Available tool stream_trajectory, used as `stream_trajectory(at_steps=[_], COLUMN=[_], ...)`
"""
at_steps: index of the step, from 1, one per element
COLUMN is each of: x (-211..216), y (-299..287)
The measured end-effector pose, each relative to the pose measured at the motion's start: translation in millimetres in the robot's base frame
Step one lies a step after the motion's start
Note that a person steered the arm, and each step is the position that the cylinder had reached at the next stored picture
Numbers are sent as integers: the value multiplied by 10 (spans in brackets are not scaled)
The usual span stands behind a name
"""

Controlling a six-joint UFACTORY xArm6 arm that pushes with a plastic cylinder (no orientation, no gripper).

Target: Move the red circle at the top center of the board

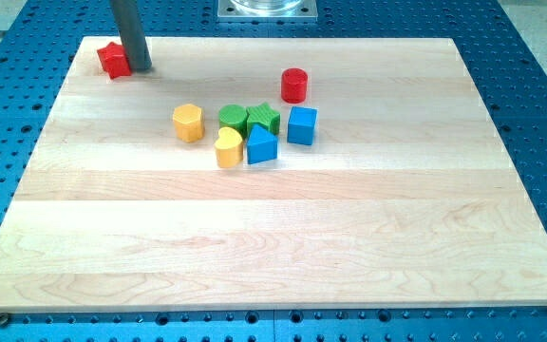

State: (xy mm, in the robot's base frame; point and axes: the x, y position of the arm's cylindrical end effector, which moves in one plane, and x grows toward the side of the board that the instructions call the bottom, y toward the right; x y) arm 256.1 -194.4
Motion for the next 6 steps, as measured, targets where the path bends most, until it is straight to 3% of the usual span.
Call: stream_trajectory(at_steps=[3,4,5,6], x=[-49,329,376,785], y=[96,478,1359,1710])
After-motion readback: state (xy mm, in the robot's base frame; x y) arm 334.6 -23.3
